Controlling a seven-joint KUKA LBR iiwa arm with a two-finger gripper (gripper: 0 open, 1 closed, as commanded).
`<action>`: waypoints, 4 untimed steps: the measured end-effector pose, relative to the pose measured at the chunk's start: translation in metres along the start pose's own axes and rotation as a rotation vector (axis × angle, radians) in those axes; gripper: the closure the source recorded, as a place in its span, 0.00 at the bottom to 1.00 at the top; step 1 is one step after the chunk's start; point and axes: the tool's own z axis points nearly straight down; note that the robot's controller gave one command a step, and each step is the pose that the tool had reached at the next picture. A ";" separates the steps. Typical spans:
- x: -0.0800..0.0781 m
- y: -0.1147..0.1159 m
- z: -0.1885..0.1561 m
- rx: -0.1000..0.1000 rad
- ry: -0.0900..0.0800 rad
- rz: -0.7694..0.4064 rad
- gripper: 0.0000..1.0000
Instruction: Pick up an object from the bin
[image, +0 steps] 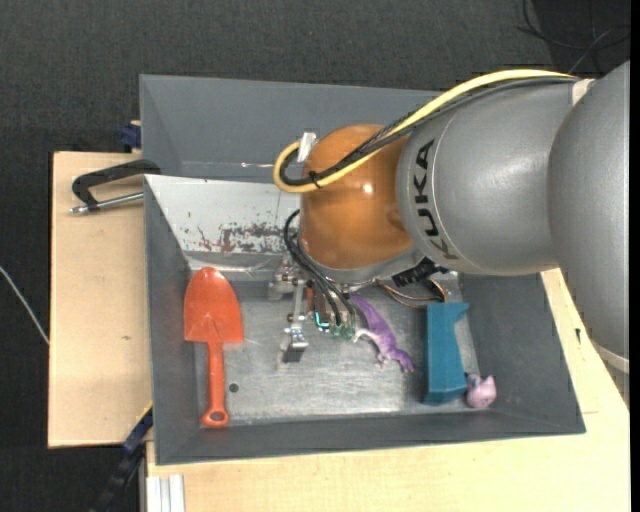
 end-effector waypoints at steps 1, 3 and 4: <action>-0.001 -0.001 -0.004 -0.001 -0.007 0.003 0.00; 0.008 0.050 0.032 0.000 -0.007 -0.454 0.00; 0.002 0.056 0.032 0.001 -0.014 -0.745 0.00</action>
Offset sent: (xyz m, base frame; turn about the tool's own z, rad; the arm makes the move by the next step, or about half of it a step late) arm -0.0190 0.0618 -0.0918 -0.5995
